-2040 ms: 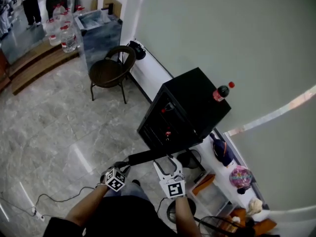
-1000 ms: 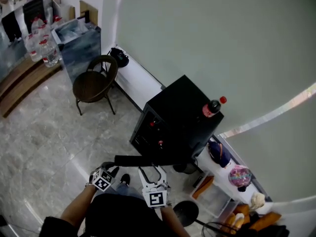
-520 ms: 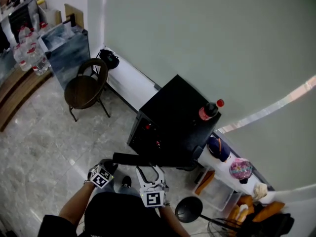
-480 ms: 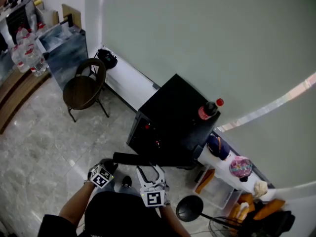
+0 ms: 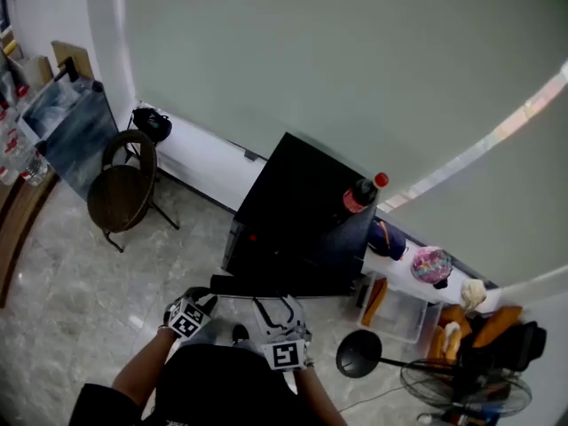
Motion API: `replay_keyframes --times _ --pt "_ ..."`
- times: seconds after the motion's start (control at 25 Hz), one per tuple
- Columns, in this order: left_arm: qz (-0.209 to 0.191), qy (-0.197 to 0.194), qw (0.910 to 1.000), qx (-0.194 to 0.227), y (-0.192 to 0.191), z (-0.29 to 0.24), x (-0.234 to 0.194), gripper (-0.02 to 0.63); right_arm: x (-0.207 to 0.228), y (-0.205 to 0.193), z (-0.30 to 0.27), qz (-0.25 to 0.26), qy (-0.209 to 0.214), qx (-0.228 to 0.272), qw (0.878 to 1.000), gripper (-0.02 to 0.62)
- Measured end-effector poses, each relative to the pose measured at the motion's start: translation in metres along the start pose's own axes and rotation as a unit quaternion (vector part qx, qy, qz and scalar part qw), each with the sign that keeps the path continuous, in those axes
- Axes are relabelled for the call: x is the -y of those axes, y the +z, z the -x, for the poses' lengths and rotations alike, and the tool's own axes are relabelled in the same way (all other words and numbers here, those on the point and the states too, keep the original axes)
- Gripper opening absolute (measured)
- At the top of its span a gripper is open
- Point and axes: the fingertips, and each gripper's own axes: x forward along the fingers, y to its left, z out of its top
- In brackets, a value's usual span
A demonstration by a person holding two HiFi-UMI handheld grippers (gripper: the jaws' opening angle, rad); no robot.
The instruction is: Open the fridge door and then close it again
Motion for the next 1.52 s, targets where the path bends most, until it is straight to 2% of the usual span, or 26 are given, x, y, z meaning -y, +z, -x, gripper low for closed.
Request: replay_keyframes --times 0.28,0.44,0.88,1.28,1.52 --pt "-0.031 -0.038 0.9988 -0.010 0.023 -0.018 -0.030 0.072 0.019 0.003 -0.022 -0.015 -0.059 -0.010 0.998 0.216" --pt "-0.046 -0.052 0.9975 -0.013 0.033 -0.028 -0.043 0.072 0.027 0.001 -0.032 -0.020 -0.080 -0.023 0.996 0.216" --pt "-0.060 -0.070 0.9957 -0.011 0.058 -0.048 -0.063 0.075 0.046 0.002 -0.048 -0.028 -0.122 -0.033 0.992 0.215" --pt "-0.074 -0.066 0.9950 -0.017 0.076 -0.066 -0.082 0.080 0.061 -0.001 -0.063 -0.034 -0.162 -0.045 0.985 0.212" --pt "-0.083 -0.067 0.9940 -0.023 0.082 -0.070 -0.089 0.081 0.065 -0.002 -0.068 -0.020 -0.172 -0.058 0.983 0.210"
